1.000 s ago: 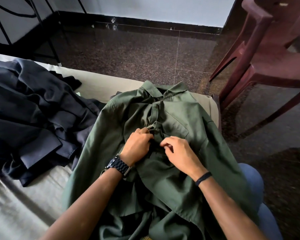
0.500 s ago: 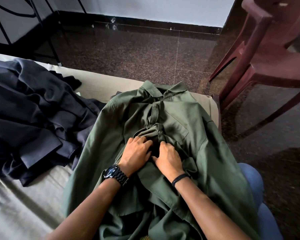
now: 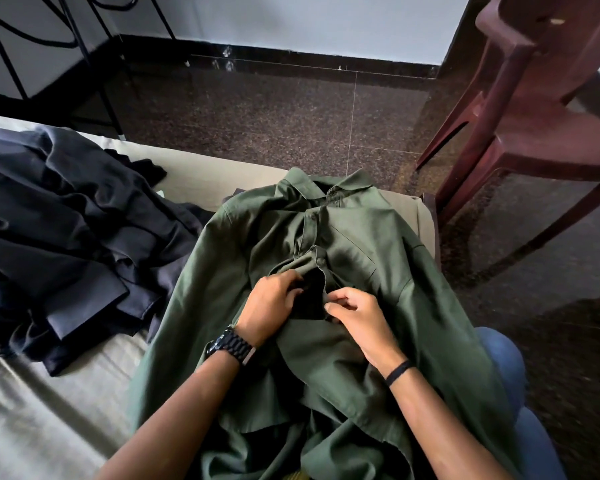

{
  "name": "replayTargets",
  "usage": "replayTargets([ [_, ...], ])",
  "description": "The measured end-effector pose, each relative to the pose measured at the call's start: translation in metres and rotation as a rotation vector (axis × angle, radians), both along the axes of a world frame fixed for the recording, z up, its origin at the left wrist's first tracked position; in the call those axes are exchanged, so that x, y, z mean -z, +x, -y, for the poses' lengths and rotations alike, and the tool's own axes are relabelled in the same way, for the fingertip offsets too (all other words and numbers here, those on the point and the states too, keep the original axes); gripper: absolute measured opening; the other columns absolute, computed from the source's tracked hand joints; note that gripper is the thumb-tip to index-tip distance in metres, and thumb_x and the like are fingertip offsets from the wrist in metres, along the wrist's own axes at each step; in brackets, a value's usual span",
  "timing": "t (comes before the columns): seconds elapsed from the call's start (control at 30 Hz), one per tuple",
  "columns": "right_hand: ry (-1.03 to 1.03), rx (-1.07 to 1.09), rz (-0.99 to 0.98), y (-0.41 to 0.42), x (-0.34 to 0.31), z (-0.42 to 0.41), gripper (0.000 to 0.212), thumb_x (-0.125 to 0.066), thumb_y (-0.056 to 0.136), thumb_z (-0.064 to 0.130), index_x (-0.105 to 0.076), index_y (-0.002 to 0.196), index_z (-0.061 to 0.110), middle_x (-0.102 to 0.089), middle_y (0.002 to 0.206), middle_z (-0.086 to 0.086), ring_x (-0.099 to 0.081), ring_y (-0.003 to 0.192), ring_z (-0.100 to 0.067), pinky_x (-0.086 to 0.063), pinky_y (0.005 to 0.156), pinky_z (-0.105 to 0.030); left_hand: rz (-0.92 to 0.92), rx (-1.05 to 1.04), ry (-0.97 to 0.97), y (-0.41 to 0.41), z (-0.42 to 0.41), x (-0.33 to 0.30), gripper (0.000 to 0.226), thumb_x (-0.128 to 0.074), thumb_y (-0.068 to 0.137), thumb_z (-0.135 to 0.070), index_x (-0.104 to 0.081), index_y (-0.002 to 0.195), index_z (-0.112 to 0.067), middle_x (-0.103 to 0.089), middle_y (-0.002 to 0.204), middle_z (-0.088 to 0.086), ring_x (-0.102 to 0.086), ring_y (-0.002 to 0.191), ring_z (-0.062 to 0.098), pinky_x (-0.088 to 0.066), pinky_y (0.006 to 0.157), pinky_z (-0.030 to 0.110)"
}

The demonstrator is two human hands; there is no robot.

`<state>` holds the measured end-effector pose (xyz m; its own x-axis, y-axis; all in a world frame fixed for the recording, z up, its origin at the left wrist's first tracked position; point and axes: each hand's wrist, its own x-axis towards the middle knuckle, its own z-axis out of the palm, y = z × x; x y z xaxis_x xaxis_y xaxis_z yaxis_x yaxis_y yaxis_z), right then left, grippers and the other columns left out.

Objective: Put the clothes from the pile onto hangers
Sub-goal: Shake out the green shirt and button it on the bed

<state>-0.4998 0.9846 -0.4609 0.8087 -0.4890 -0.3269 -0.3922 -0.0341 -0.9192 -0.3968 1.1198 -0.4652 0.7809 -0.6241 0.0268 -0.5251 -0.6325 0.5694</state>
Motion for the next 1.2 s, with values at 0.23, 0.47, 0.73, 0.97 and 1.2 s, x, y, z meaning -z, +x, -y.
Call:
replayTargets([
  [0.23, 0.24, 0.151, 0.103, -0.003, -0.018, -0.01, 0.018, -0.065, 0.083, -0.005, -0.065, 0.081, 0.013, -0.066, 0.07, -0.001, -0.059, 0.063, -0.003, -0.047, 0.057, -0.016, -0.047, -0.071, -0.073, -0.013, -0.003, -0.028, 0.006, -0.069, 0.082, -0.015, -0.072, 0.086, -0.012, -0.065, 0.086, 0.002, -0.058, 0.083, 0.017, -0.039, 0.074, 0.021],
  [0.47, 0.207, 0.122, 0.178, -0.001, -0.036, -0.018, 0.022, -0.064, 0.081, -0.01, -0.064, 0.091, 0.01, -0.067, 0.078, -0.007, -0.062, 0.068, -0.01, -0.051, 0.062, -0.021, -0.246, -0.244, -0.22, -0.033, 0.002, -0.05, 0.004, -0.07, 0.082, -0.017, -0.071, 0.079, -0.019, -0.067, 0.07, -0.012, -0.059, 0.063, -0.003, -0.043, 0.061, 0.009],
  [0.73, -0.303, 0.17, 0.236, -0.005, -0.041, -0.023, 0.025, -0.068, 0.078, -0.002, -0.061, 0.09, 0.019, -0.064, 0.08, 0.01, -0.061, 0.069, 0.001, -0.044, 0.063, -0.006, -0.658, -0.369, -0.502, -0.032, 0.001, -0.056, 0.005, -0.074, 0.08, -0.008, -0.072, 0.077, -0.012, -0.071, 0.075, 0.013, -0.069, 0.068, 0.019, -0.059, 0.072, 0.037],
  [0.97, -0.452, 0.105, 0.355, -0.007, -0.049, -0.035, 0.027, -0.071, 0.077, -0.003, -0.061, 0.096, 0.012, -0.061, 0.079, 0.013, -0.06, 0.072, 0.003, -0.044, 0.064, -0.004, -0.813, -0.354, -0.61, -0.032, -0.002, -0.058, 0.006, -0.07, 0.082, 0.0, -0.071, 0.082, -0.006, -0.071, 0.076, 0.018, -0.069, 0.071, 0.03, -0.059, 0.071, 0.038],
  [1.2, -0.47, 0.08, 0.341, -0.009, -0.048, -0.035, 0.03, -0.073, 0.076, 0.001, -0.059, 0.098, 0.016, -0.064, 0.081, 0.01, -0.061, 0.071, 0.002, -0.046, 0.067, -0.007, -0.908, -0.317, -0.655, -0.032, -0.007, -0.063, 0.007, -0.066, 0.083, 0.006, -0.068, 0.089, 0.007, -0.069, 0.078, 0.021, -0.067, 0.066, 0.025, -0.059, 0.063, 0.03],
])
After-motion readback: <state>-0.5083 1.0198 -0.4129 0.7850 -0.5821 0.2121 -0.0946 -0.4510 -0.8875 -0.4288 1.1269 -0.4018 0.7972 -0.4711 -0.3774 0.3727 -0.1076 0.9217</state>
